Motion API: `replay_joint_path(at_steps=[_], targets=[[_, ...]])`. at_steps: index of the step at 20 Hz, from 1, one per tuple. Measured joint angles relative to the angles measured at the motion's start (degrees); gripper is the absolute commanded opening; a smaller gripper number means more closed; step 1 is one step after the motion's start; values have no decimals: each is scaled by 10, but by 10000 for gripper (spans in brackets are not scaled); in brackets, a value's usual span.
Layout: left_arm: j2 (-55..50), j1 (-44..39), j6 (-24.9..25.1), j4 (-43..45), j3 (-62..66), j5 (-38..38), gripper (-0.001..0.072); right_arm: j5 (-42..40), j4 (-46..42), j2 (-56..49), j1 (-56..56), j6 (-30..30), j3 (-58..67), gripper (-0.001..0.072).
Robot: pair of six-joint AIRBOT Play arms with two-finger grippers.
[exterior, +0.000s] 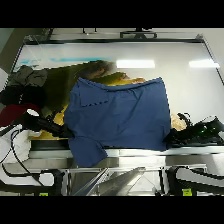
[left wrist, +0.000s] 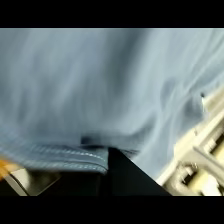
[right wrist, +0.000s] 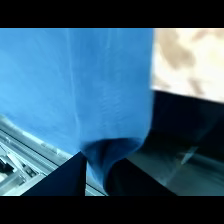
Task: Fold the shirts.
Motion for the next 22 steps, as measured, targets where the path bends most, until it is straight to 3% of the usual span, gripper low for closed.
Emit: replay_joint_path(at_steps=[1, 3, 6, 10, 13, 18, 22], targets=[[5, 2, 0, 2, 6, 4, 21, 7, -2, 0, 0, 2, 1, 350], [15, 10, 0, 4, 14, 4, 22, 12, -2, 0, 0, 2, 2, 310], [25, 27, -2, -5, 14, -11, 22, 10, -20, 0, 0, 7, 2, 12], [30, 36, 11, -54, 5, -21, 16, 28, 21, 1, 0, 17, 9, 11], [47, 38, 41, -165, 32, -70, 11, 75, 159, 23, 0, -8, 51, 11], [176, 41, 60, -419, 166, -177, 19, 155, 487, 166, -16, -47, 213, 12], [303, 88, 70, -652, 334, -227, 22, 94, 648, 336, -74, -85, 356, 13]])
